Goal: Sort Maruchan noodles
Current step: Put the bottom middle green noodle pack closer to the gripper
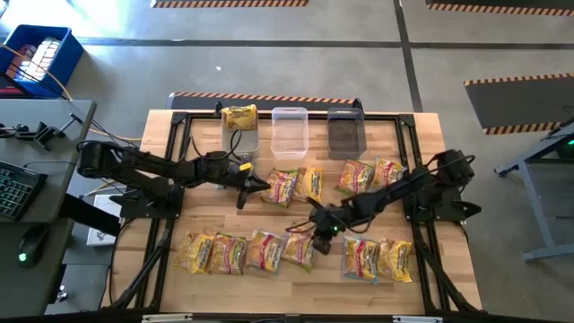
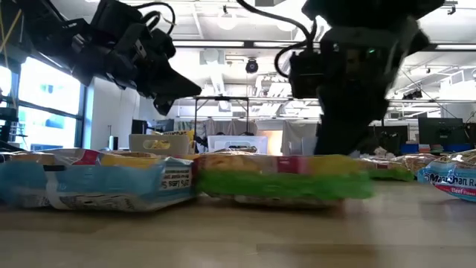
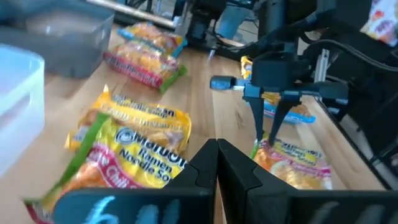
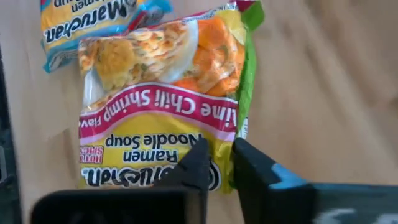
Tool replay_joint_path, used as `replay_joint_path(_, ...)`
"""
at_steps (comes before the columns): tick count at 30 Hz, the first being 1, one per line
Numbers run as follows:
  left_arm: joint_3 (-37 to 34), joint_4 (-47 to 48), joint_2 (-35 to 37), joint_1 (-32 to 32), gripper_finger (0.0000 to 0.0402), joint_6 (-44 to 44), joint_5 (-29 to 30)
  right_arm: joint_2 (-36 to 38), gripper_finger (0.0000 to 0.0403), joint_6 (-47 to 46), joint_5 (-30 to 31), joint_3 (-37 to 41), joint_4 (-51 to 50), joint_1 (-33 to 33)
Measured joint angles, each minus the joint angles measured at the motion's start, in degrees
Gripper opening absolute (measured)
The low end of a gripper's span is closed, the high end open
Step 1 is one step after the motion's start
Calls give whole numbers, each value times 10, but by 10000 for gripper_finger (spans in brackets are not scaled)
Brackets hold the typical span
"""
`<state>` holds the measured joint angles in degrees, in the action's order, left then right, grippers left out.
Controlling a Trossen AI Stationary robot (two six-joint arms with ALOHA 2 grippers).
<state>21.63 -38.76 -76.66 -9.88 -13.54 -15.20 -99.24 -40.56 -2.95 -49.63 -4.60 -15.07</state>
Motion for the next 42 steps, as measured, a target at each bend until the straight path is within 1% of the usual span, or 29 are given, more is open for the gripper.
replay_joint_path(3, 0, -2, -16, 6, 0, -18, 0, 0, 5, 82, -20, 0, 0, 26)
replay_joint_path(6, 6, 0, -40, 17, 7, -10, -1, 0, 5, 172, -47, 0, 0, 50)
replay_joint_path(9, 31, 5, -76, 26, 24, -21, -1, 0, 5, 252, -49, 1, 0, 71)
replay_joint_path(12, 70, 29, -111, 34, 48, -37, -19, 0, 1, 306, -48, 1, 8, 84)
replay_joint_path(16, 131, 87, -155, 45, 81, -31, -51, 0, 0, 341, -47, -8, 10, 91)
replay_joint_path(19, 172, 134, -185, 51, 102, -9, -68, 0, 0, 351, -46, -23, 12, 91)
replay_joint_path(23, 214, 182, -217, 60, 119, 18, -68, 0, 0, 347, -44, -40, 13, 90)
replay_joint_path(30, 237, 194, -246, 71, 127, 33, -68, 0, 0, 325, -35, -55, 14, 90)
replay_joint_path(33, 241, 195, -258, 76, 127, 28, -67, 0, 0, 298, -30, -55, 10, 89)
replay_joint_path(36, 244, 195, -266, 84, 127, 27, -67, 14, 4, 263, -24, -55, -16, 81)
replay_joint_path(39, 244, 195, -274, 93, 127, 27, -66, 47, 6, 237, 9, -55, -62, 58)
replay_joint_path(42, 244, 192, -280, 101, 127, 30, -64, 89, 5, 208, 78, -51, -110, 23)
